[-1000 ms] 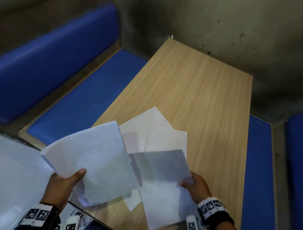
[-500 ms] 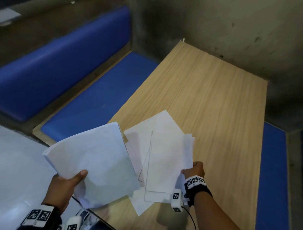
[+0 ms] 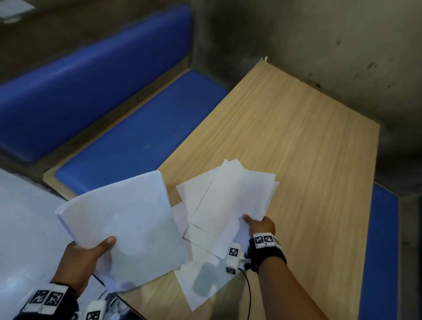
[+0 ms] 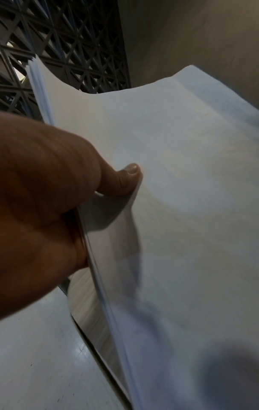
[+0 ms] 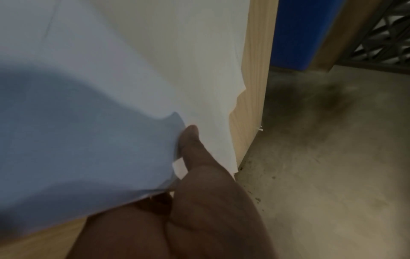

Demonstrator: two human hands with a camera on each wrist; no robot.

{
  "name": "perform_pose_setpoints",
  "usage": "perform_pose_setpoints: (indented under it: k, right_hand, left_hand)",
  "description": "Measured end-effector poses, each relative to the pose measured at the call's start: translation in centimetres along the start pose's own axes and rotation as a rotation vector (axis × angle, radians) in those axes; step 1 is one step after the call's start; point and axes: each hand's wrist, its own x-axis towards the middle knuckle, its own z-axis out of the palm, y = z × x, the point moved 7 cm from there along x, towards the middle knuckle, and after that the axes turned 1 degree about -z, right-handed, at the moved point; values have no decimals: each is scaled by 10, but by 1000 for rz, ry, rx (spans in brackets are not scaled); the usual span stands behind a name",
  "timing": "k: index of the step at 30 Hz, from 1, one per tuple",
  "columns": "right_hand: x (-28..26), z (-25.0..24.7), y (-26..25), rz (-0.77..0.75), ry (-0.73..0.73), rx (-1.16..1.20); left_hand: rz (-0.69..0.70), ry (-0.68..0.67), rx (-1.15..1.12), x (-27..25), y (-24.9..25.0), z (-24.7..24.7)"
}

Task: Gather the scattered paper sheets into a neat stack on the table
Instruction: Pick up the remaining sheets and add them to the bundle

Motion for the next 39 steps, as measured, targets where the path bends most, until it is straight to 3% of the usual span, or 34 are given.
perform_pose_setpoints:
  k: [6, 8, 12, 14, 15, 16, 17, 19, 20, 21, 24, 28, 31, 33, 36, 39]
  right_hand:
    - [-15, 35, -27, 94, 112, -237]
    - [-20, 47, -31, 108, 130, -89]
    - [-12, 75, -37, 103, 15, -119]
    - [6, 79, -26, 164, 47, 24]
    - [8, 79, -25, 104, 39, -3]
    - [8, 79, -29, -29, 15, -197]
    - [-2, 75, -38, -71, 83, -265]
    - [-20, 75, -37, 112, 47, 34]
    - [-30, 77, -41, 142, -9, 49]
    - [-31, 77, -44, 133, -24, 5]
    - [-20, 69, -42, 66, 163, -320]
    - [-25, 63, -49, -22, 188, -555]
    - [-18, 63, -44, -38, 155, -495]
    - [-13, 69, -41, -93, 45, -446]
    - [-14, 63, -44, -74, 132, -429]
    - [-17, 65, -50, -219, 176, -322]
  left_hand:
    - [6, 12, 11, 8, 3, -5]
    - [-4, 26, -3, 10, 2, -8]
    - [-22, 53, -15, 17, -2, -15]
    - [-32, 52, -16, 19, -4, -17]
    - [-32, 56, -16, 19, -5, -17]
    - [-34, 55, -15, 19, -6, -17]
    - [-40, 55, -20, 20, -7, -17]
    - [-34, 55, 0, 21, -8, -16]
    - [-34, 52, 3, 21, -8, -16]
    - [-34, 50, 4, 21, -8, -16]
    - [-21, 36, 23, 22, -7, -16]
    - [-5, 43, 37, 23, -5, -17]
    - [-10, 36, 31, 21, -4, -15]
    - [-8, 28, 29, 20, -4, -12]
    - [-5, 31, 21, 18, -2, -10]
    - [12, 29, 26, 14, 2, -9]
